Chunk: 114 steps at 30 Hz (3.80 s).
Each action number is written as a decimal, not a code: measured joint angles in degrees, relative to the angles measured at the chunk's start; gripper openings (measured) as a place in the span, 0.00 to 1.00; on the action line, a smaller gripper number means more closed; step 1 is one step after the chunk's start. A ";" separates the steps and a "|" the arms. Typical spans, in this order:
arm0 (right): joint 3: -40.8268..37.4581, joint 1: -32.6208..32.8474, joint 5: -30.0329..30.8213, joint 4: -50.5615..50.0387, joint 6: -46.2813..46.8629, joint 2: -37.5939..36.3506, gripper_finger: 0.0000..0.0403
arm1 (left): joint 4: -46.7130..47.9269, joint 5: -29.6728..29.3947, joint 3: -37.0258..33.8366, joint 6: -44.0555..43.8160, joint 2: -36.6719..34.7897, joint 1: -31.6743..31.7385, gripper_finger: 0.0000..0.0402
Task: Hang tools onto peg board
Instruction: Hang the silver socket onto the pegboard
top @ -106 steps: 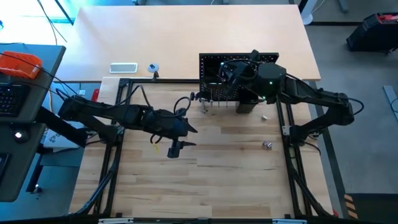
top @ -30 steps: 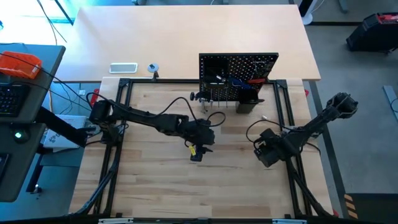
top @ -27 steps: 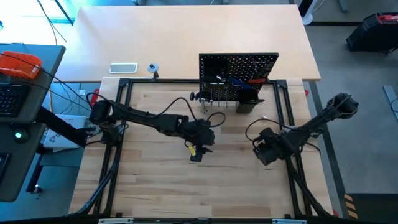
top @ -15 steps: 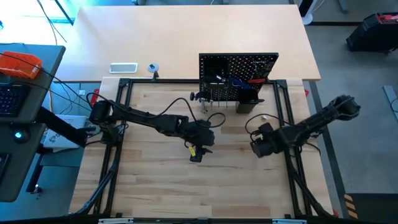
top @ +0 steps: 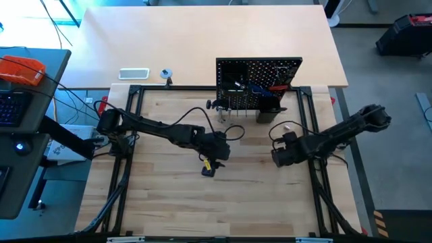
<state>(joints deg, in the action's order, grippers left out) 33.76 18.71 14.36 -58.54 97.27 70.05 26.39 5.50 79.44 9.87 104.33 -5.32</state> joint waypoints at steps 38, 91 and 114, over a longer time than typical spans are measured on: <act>0.62 12.83 5.87 8.75 9.25 15.51 0.12 | 0.13 2.77 0.00 2.33 0.02 0.97 0.44; 52.44 17.92 45.60 30.58 -80.09 13.74 0.12 | -27.41 -31.73 0.00 45.82 -17.06 -8.26 0.34; 52.89 14.26 36.42 50.22 -103.95 12.91 0.12 | -31.12 -38.21 0.00 50.94 -19.28 -8.75 0.34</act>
<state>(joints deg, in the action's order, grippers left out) 86.65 32.97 50.78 -8.32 -6.69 82.96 -4.72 -32.70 79.44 60.81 85.06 -14.07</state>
